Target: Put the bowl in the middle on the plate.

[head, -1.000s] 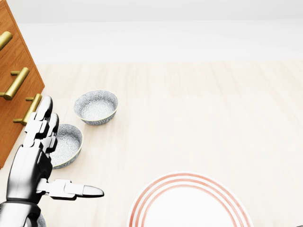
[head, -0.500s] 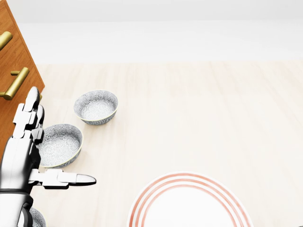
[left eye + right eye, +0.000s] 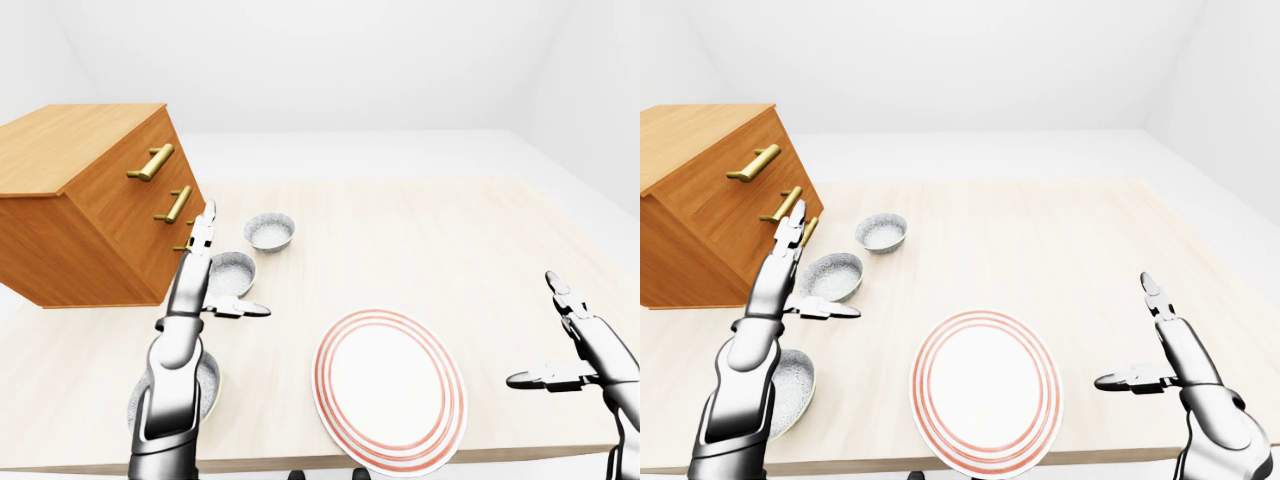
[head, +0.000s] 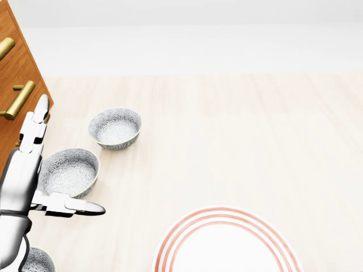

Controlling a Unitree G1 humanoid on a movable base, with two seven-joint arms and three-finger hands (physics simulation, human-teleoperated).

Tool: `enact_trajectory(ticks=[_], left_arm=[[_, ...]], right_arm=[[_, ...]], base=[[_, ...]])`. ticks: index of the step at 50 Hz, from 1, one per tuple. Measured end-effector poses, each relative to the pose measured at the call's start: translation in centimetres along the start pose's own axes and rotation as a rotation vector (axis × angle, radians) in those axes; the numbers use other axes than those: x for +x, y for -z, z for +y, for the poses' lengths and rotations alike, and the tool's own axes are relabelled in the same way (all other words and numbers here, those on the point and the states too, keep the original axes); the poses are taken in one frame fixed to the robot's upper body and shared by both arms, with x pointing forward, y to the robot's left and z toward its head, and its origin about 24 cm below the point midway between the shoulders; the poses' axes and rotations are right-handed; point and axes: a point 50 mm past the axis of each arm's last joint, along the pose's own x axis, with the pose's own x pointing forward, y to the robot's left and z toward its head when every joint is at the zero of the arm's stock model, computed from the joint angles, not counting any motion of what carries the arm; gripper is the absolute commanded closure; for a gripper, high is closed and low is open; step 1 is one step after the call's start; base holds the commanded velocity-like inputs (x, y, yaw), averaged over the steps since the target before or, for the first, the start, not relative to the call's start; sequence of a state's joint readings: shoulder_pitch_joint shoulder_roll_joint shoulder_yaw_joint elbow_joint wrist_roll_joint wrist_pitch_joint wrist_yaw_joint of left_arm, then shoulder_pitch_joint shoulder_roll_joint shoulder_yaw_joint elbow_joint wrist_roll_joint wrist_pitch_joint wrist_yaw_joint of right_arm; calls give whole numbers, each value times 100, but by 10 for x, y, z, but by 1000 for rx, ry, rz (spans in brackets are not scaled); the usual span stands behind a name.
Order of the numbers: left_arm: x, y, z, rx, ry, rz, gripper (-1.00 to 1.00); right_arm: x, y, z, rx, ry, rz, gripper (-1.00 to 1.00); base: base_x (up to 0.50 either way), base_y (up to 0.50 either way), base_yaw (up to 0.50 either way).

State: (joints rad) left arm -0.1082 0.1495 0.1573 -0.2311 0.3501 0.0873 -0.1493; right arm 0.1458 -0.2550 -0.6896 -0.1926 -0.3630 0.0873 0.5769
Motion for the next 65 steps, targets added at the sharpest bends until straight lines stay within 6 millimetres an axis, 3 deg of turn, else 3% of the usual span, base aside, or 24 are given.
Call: enact_trajectory(ticks=[24,34,65], left_arm=[[7,-23,21,344,21,-49,-100],[7,-21,25,481,34,-31,-100],[15,-37,12,646,121,-90,-100]], right_arm=[[-1,0,0,-1,0,3,-100],[0,2,1,-1,-1,8,-100],[1,3,2,-2,-2,15,-100]], base=[[0,0,0],[0,0,0],[0,0,0]])
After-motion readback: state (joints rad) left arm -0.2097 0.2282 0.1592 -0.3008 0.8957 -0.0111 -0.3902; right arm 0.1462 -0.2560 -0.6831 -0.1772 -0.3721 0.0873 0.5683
